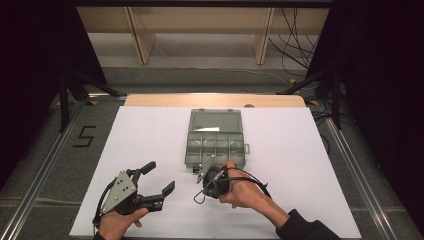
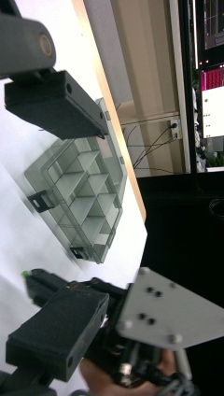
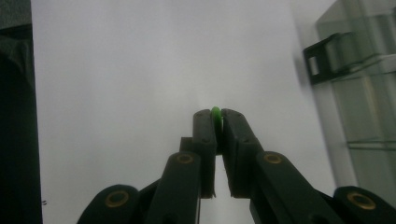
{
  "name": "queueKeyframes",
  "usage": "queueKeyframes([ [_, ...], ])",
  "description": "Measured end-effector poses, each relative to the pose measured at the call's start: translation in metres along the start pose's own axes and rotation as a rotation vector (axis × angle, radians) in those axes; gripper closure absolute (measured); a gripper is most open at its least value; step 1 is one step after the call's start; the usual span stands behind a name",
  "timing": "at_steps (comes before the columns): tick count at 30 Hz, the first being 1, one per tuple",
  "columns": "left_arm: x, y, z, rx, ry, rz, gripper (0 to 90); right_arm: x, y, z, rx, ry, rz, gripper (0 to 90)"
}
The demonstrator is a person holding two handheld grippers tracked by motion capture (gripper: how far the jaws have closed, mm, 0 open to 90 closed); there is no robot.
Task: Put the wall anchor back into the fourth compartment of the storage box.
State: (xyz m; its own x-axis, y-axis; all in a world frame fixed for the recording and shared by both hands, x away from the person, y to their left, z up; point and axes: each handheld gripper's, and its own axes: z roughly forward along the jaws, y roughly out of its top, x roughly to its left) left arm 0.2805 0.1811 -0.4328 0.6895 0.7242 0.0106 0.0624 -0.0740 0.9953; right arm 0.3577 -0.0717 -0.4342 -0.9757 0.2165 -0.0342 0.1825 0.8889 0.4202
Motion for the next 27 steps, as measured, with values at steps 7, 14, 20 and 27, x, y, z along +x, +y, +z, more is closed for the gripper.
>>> queueKeyframes([
  [7,0.000,0.000,0.000,-0.001,-0.001,0.000,16.2,-0.012,-0.003,-0.018,-0.041,-0.029,0.016,84.1],
  [14,0.000,0.000,0.000,-0.001,0.000,0.000,16.2,-0.021,-0.006,-0.027,-0.065,-0.057,0.032,84.1],
  [20,0.000,0.000,0.000,-0.002,0.000,0.001,16.2,-0.028,-0.009,-0.035,-0.087,-0.084,0.041,84.1],
  [27,0.001,0.000,0.000,-0.003,0.000,0.006,16.2,-0.036,-0.014,-0.040,-0.098,-0.107,0.069,84.0],
])
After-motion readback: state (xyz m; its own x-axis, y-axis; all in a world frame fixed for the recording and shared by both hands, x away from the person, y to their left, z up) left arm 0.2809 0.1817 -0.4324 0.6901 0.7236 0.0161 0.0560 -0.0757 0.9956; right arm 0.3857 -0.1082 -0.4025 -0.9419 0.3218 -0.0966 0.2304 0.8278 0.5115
